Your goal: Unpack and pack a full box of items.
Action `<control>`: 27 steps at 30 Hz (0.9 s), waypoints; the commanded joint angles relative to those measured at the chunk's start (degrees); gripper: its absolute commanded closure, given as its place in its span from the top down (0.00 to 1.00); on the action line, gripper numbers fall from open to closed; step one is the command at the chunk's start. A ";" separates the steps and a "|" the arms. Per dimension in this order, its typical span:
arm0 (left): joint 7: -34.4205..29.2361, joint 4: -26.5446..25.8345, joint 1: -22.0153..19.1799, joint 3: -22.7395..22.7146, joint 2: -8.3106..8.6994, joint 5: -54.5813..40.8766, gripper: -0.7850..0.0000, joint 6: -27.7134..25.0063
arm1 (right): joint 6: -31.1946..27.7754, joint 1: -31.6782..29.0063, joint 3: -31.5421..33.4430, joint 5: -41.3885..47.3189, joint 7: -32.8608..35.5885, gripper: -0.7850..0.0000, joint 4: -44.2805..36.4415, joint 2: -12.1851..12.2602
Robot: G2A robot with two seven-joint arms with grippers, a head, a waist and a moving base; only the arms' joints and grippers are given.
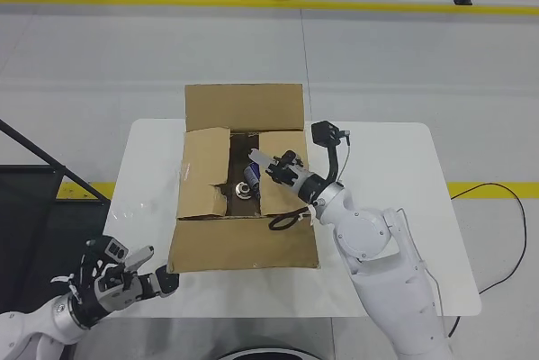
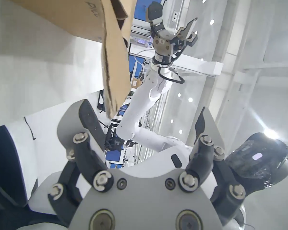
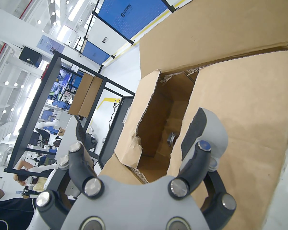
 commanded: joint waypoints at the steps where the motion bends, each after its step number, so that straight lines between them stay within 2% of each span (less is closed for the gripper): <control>1: 1.21 -0.37 -0.25 0.13 -0.05 -1.13 1.00 0.07 | 0.01 0.00 0.00 0.00 0.00 1.00 0.00 0.00; 7: 4.75 -1.22 -1.11 1.60 -0.18 -2.21 1.00 -0.03 | 0.09 -0.18 0.04 0.07 -0.20 1.00 0.09 0.00; 15: 12.78 -2.44 -3.95 5.31 -0.52 -2.78 1.00 -0.26 | 4.72 1.28 1.35 -3.67 -9.43 1.00 4.51 -0.29; 20: 18.40 -3.24 -6.23 8.13 -0.76 -2.27 1.00 -0.55 | 2.58 4.32 2.02 -1.85 -13.91 1.00 10.56 -0.76; 27: 25.62 -2.65 -9.80 12.61 -1.16 -0.49 1.00 -1.51 | -3.60 9.48 2.84 1.48 -18.36 1.00 20.65 -1.39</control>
